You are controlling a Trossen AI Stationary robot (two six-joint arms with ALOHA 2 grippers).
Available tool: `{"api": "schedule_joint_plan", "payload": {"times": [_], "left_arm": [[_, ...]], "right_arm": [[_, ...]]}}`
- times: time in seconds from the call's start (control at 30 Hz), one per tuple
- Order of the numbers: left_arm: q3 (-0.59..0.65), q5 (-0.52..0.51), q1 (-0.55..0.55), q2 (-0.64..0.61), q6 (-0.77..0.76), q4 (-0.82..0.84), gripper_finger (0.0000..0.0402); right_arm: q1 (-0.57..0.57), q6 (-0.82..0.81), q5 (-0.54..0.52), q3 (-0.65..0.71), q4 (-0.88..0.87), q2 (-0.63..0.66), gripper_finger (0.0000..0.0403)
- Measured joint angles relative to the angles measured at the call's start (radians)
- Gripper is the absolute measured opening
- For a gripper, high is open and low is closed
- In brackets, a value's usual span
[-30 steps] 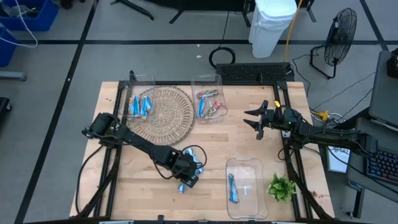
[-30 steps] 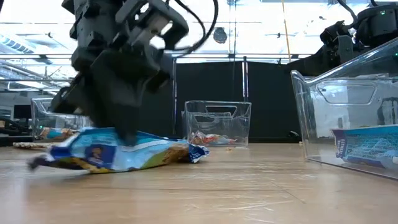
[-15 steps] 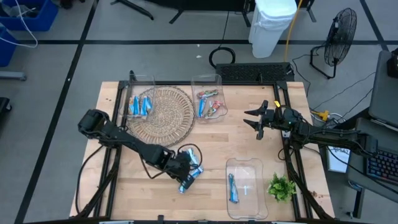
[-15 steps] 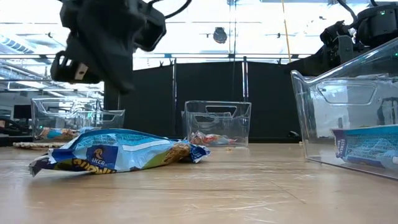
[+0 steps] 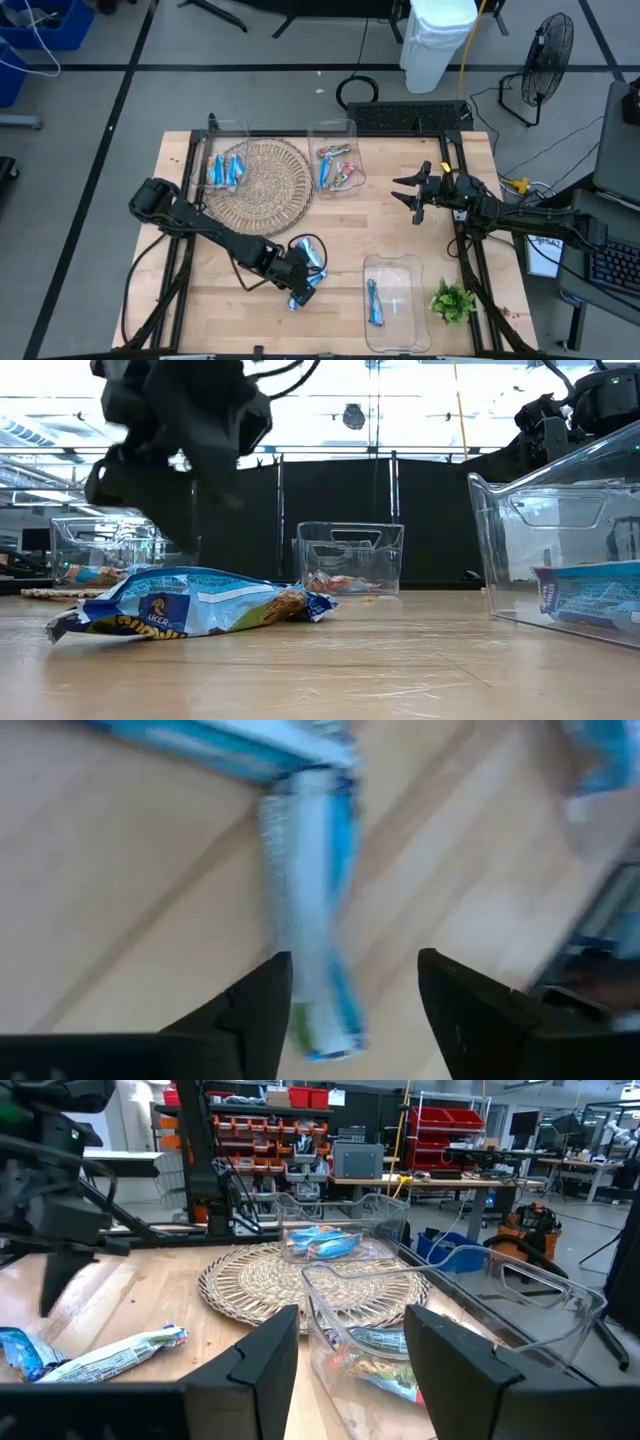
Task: Pick and place Granola Bars by type
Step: Put the blue granola bar into the bottom transparent bin
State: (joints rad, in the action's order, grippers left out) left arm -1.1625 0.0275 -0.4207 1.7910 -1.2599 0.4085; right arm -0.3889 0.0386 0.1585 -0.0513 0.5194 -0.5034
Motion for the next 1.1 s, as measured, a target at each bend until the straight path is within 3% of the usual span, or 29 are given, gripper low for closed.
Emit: {"api": "schedule_joint_plan", "payload": {"times": [0.7, 0.97, 1.1], "left_arm": [[0.0, -0.001, -0.001, 0.076, 0.008, 0.033, 0.0227], [0.0, 0.045, 0.013, 0.096, 0.002, 0.03, 0.0227], [0.0, 0.057, 0.017, 0.093, 0.0, 0.032, 0.0209]], "right_arm": [[0.0, 0.0, 0.0, 0.0, 0.0, -0.002, 0.0174], [0.0, 0.0, 0.0, 0.0, -0.005, -0.001, 0.0174], [0.0, 0.0, 0.0, 0.0, -0.007, -0.002, 0.0174]]}}
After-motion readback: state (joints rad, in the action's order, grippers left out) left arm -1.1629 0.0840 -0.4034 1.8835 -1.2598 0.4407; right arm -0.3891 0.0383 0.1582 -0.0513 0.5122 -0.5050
